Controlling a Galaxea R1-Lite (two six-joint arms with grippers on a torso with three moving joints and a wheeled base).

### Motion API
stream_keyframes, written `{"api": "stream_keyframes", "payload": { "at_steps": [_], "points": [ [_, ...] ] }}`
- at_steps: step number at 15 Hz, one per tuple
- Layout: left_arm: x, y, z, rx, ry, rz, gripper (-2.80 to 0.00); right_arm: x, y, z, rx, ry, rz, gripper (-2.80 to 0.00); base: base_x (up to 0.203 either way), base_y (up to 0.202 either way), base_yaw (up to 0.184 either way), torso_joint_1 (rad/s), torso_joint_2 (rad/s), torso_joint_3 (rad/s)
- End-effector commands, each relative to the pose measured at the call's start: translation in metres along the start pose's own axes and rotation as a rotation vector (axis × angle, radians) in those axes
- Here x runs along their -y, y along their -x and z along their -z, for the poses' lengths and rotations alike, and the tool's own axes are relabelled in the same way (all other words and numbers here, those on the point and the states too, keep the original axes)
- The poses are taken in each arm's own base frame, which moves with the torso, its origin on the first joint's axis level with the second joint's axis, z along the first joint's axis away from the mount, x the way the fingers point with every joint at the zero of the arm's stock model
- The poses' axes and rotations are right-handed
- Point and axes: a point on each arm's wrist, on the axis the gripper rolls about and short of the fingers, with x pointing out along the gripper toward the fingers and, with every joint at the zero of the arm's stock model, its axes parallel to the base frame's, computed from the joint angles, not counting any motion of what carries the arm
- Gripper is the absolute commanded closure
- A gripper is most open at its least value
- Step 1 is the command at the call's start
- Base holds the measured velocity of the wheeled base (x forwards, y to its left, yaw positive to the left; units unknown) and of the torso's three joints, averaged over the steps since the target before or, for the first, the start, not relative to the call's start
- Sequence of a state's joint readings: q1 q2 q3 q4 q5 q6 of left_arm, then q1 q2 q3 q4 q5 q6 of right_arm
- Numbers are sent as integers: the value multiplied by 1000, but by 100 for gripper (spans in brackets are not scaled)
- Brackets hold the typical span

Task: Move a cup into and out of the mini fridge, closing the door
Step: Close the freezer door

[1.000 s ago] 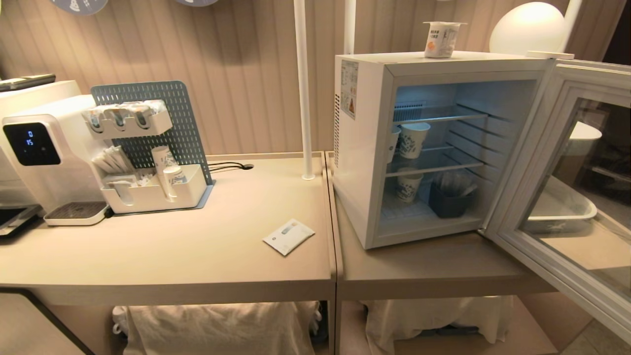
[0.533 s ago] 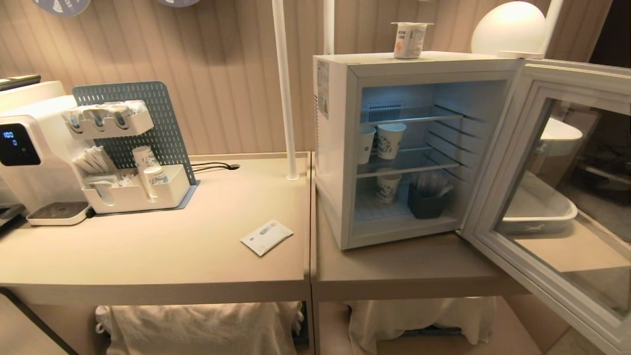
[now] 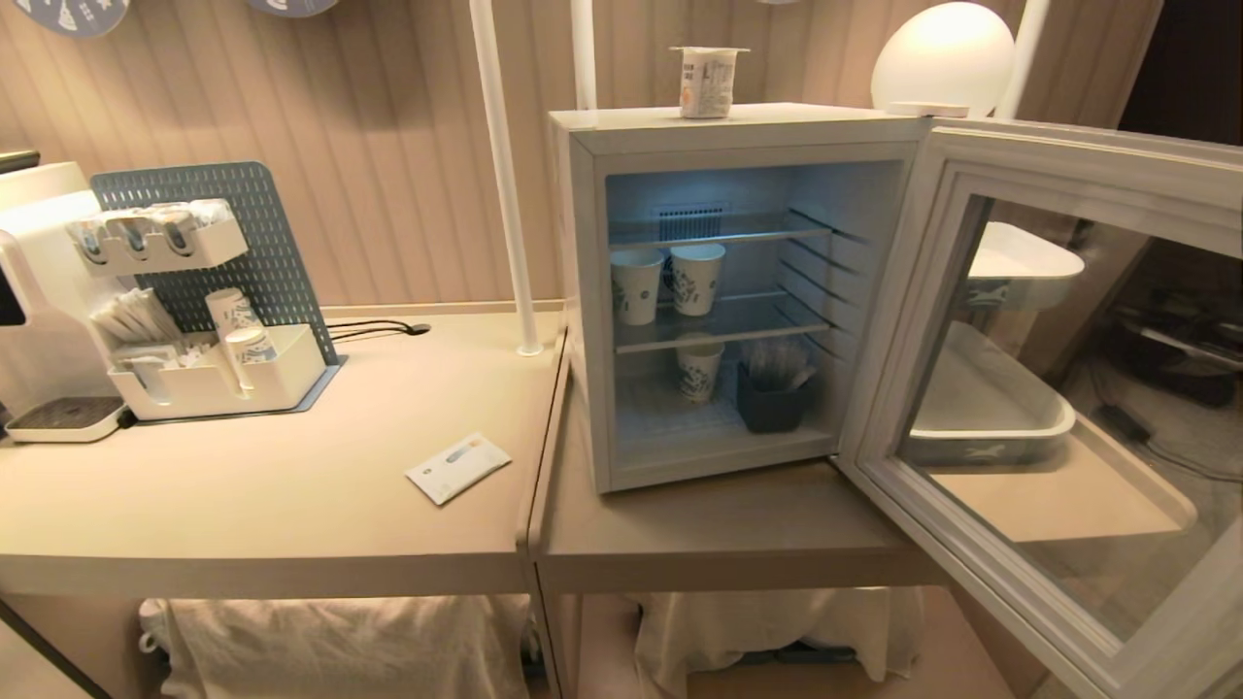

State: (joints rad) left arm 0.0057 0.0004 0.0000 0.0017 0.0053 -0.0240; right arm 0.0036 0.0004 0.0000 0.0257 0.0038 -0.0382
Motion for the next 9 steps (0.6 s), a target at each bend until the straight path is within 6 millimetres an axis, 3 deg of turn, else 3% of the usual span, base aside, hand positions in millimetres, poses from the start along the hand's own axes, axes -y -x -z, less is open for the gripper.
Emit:
{"api": "stream_keyframes", "payload": {
  "at_steps": [1, 9],
  "points": [
    [0, 0, 0, -1, 0, -1, 0, 0, 0, 0, 2, 2, -2, 0, 0, -197, 0, 7, 2, 2],
    [0, 0, 0, -1, 0, -1, 0, 0, 0, 0, 2, 0, 0, 0, 0, -190, 0, 4, 1, 2]
  ]
}}
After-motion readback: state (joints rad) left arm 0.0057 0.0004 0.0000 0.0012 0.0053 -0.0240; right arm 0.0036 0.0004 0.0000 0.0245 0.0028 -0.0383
